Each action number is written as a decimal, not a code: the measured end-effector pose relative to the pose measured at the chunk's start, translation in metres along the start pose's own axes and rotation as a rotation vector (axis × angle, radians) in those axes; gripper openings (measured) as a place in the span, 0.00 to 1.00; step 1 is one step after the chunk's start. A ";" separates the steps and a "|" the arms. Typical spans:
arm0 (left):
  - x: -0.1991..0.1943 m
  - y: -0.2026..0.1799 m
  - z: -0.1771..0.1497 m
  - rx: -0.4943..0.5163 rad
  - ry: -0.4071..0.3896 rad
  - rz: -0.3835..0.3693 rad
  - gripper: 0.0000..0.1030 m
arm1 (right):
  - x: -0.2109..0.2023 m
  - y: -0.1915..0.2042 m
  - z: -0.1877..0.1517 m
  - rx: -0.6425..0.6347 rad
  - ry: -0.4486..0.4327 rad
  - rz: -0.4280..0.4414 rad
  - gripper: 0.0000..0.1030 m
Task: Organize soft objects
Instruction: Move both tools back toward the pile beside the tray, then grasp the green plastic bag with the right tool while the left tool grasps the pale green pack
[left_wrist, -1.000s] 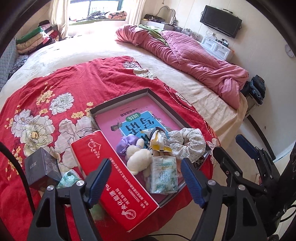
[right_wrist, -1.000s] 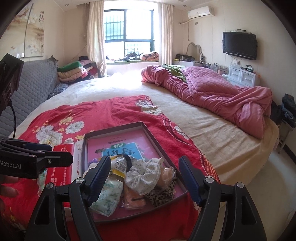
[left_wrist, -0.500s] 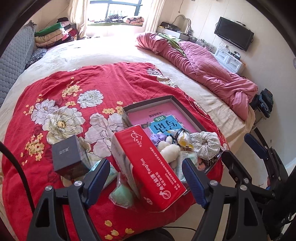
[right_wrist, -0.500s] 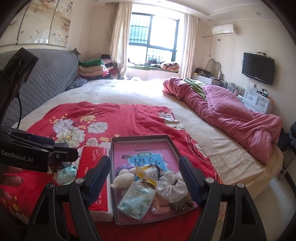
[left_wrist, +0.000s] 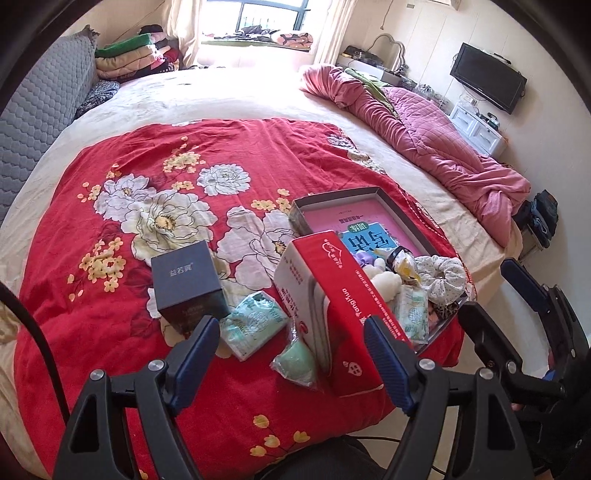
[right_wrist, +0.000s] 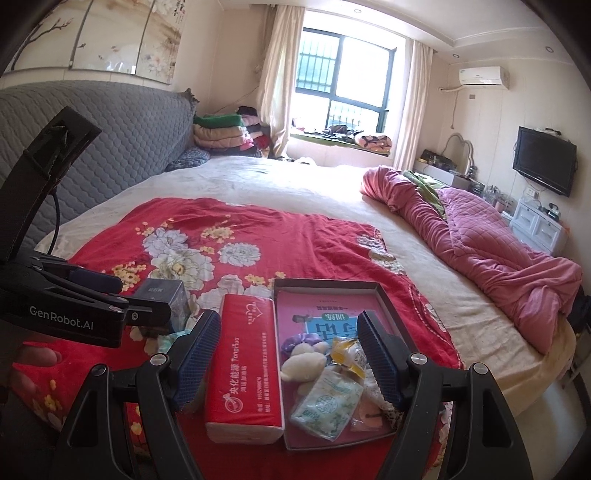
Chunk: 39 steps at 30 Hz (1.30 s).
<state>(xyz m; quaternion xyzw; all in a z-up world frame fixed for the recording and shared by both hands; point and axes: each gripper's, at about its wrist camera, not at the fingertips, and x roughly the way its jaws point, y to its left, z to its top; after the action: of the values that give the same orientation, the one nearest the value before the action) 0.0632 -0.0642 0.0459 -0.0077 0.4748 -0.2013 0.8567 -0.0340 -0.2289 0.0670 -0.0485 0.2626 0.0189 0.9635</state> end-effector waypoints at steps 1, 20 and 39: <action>0.001 0.003 -0.001 -0.004 0.005 0.004 0.77 | 0.001 0.004 0.000 -0.007 0.003 0.004 0.75; 0.031 0.060 -0.030 -0.106 0.111 0.030 0.77 | 0.025 0.076 -0.020 -0.171 0.074 0.133 0.75; 0.074 0.080 -0.039 -0.151 0.189 -0.034 0.77 | 0.064 0.119 -0.058 -0.326 0.186 0.164 0.75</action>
<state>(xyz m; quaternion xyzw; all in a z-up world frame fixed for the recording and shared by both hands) 0.0932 -0.0095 -0.0519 -0.0611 0.5672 -0.1795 0.8015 -0.0150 -0.1160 -0.0250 -0.1840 0.3469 0.1349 0.9097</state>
